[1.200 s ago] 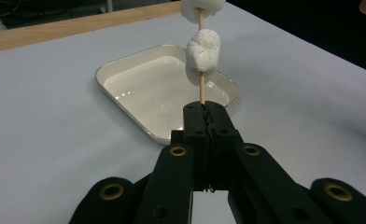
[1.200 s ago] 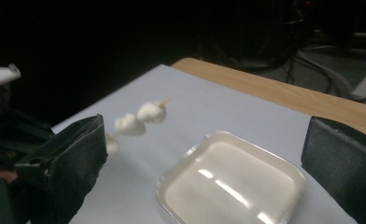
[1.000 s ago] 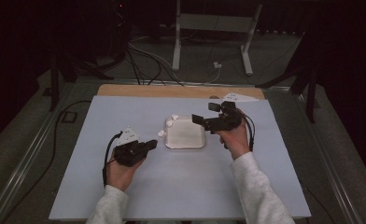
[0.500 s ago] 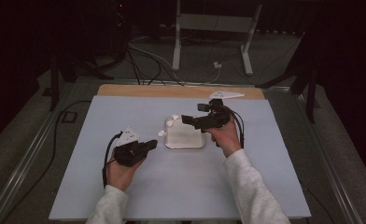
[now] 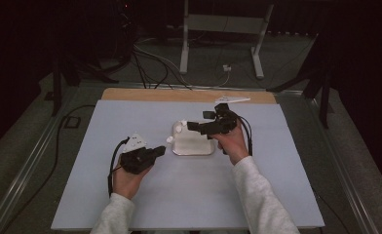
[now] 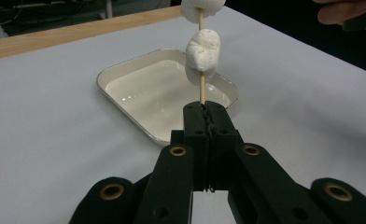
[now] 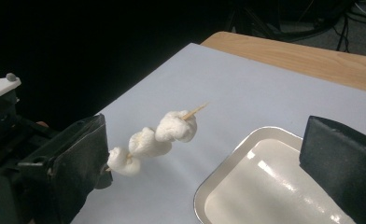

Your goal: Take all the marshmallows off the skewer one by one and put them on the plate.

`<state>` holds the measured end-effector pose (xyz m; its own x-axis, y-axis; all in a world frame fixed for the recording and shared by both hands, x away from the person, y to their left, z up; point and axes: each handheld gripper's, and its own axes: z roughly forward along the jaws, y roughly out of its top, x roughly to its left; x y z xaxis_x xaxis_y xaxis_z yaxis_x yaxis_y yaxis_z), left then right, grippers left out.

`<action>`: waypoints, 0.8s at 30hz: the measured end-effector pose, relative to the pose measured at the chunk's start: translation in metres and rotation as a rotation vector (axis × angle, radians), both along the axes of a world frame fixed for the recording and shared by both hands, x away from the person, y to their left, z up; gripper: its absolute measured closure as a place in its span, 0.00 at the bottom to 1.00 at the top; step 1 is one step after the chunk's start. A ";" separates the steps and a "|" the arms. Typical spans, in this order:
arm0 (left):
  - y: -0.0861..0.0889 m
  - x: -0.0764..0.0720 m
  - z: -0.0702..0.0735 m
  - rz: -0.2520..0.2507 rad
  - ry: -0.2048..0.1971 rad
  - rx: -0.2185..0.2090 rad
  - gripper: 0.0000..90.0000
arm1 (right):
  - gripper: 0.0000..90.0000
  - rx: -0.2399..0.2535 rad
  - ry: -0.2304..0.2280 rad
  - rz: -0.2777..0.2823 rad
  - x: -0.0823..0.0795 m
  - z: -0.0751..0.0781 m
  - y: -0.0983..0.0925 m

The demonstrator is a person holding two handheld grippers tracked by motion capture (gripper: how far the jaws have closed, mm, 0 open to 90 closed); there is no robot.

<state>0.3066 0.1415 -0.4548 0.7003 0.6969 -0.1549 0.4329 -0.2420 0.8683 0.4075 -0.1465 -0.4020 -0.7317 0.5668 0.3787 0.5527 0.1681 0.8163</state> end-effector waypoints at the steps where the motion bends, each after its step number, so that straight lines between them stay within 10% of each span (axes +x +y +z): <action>1: 0.000 0.000 0.000 0.000 -0.002 0.002 1.00 | 0.04 0.005 0.012 0.003 0.001 -0.001 0.000; 24: -0.007 -0.002 0.000 -0.035 -0.020 0.007 1.00 | 0.61 0.125 0.240 0.083 0.008 -0.013 0.010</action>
<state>0.3042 0.1345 -0.4552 0.7273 0.6728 -0.1357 0.4066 -0.2631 0.8749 0.4153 -0.1362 -0.4149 -0.6542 0.4471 0.6100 0.7216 0.1272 0.6805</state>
